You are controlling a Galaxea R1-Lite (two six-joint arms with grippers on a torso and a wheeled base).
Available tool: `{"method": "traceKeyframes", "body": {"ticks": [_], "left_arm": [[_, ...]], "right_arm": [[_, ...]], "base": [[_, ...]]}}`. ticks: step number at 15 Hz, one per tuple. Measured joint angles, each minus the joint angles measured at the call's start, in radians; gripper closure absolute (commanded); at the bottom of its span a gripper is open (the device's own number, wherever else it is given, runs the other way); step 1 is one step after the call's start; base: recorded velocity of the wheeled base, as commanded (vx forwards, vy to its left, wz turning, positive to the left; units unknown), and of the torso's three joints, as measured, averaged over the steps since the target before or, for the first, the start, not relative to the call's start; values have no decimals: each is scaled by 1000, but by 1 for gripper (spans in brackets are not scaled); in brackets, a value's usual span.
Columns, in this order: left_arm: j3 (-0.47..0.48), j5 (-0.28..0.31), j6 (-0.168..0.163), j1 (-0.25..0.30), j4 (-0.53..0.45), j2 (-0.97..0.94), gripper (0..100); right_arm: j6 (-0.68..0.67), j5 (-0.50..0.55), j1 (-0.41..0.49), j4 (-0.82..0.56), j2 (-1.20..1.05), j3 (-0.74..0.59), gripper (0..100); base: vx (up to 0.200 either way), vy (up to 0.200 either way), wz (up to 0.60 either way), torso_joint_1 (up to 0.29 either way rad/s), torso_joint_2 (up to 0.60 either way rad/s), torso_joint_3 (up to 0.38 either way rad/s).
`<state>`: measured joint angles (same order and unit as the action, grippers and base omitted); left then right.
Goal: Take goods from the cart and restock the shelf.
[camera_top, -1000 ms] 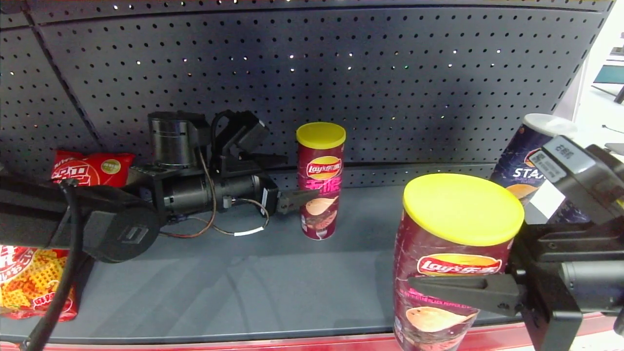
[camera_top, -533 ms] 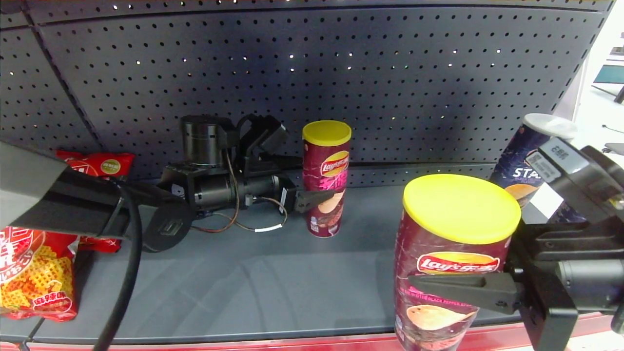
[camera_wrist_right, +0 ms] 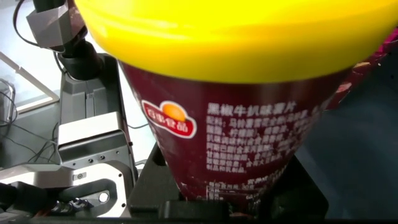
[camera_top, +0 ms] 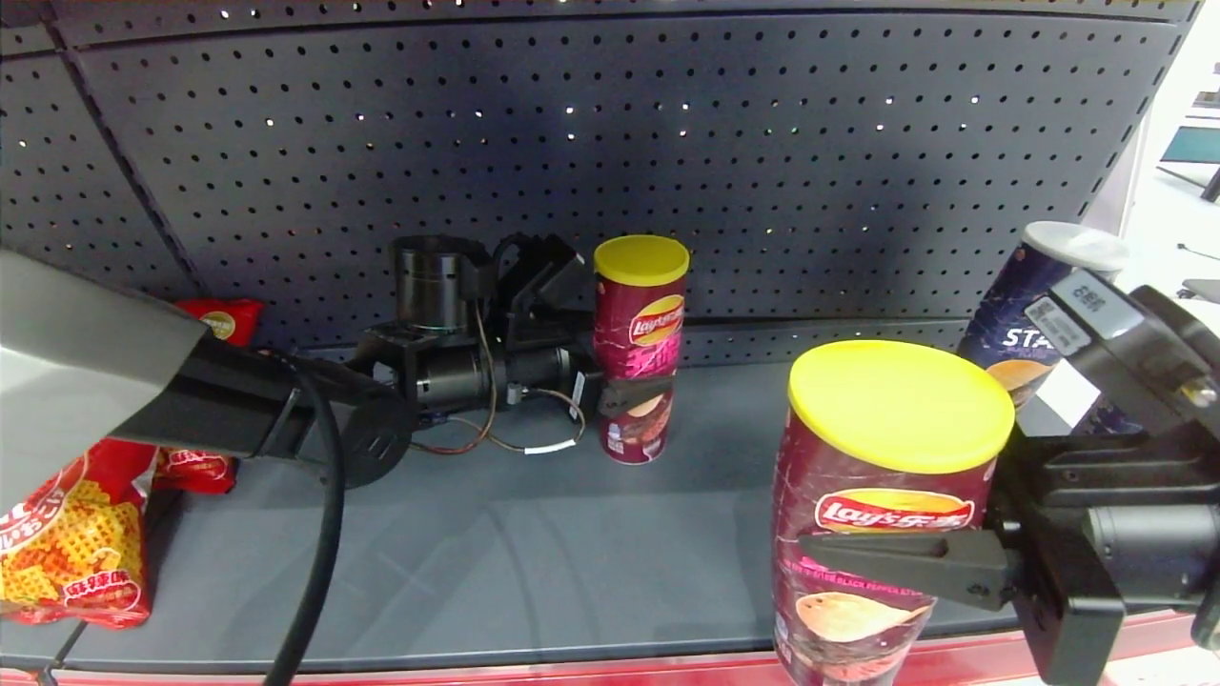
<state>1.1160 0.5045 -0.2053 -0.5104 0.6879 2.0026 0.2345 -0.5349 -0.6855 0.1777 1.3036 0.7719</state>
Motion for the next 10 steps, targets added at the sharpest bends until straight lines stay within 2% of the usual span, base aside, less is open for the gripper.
{"method": "traceKeyframes", "body": {"ticks": [1,7,10], "left_arm": [[3,-4,0,0,0,6,100],[-1,0,-1,-3,0,5,100],[-60,1,-2,-23,-2,-50,100]], "right_arm": [[0,0,2,0,0,0,100],[-2,0,6,17,0,-6,100],[-7,0,6,27,6,-6,100]], "base": [[0,0,0,0,0,0],[0,0,0,0,0,0],[0,0,0,0,0,0]]}}
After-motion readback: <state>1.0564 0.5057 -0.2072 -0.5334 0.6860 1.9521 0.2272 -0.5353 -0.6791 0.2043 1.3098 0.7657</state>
